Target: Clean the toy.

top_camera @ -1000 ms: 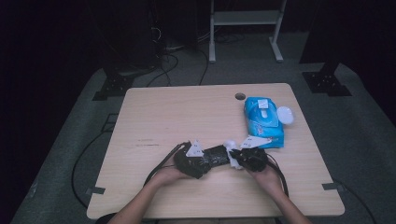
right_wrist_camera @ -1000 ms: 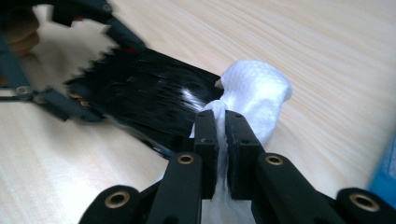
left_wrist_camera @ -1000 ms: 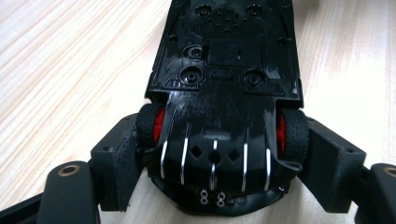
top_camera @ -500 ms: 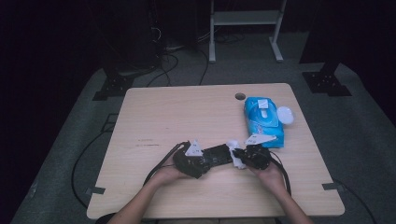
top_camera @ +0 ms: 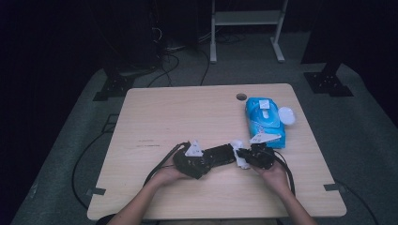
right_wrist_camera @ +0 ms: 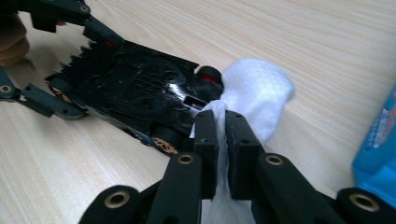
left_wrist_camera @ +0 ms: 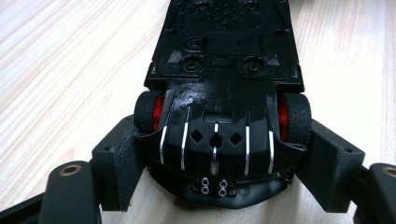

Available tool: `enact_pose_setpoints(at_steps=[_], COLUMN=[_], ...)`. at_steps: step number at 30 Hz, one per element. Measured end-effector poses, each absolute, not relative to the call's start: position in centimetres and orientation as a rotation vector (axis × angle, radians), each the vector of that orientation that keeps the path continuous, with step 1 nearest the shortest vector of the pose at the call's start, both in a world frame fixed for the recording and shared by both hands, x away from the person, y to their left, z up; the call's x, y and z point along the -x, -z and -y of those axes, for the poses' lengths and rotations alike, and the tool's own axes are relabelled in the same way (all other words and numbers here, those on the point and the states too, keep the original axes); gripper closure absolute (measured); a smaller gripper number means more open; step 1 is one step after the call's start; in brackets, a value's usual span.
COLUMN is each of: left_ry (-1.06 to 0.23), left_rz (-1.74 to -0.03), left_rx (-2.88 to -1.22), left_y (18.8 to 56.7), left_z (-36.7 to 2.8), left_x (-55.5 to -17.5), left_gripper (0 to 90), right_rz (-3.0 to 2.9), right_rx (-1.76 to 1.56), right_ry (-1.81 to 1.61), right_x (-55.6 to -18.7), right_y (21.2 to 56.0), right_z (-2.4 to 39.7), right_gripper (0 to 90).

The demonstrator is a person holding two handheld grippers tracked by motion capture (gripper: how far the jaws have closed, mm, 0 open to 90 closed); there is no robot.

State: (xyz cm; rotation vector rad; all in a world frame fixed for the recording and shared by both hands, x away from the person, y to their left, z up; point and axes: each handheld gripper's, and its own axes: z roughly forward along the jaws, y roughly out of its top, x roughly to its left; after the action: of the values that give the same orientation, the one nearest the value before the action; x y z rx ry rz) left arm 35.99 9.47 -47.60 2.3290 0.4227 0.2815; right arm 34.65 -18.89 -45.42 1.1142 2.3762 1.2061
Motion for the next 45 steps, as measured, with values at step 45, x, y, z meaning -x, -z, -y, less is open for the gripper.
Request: enact_pose_setpoints(at_steps=[45], left_ry=[-0.304], left_rz=[-0.344], left_rx=[-2.340], left_y=[47.5], left_z=[-8.6], left_x=[-35.4], left_gripper=[24.2], right_rz=[-2.354], right_rx=[-1.139], right_ry=[-1.178], right_x=[-38.5], right_y=[45.5], right_z=[17.3], right_gripper=[83.4])
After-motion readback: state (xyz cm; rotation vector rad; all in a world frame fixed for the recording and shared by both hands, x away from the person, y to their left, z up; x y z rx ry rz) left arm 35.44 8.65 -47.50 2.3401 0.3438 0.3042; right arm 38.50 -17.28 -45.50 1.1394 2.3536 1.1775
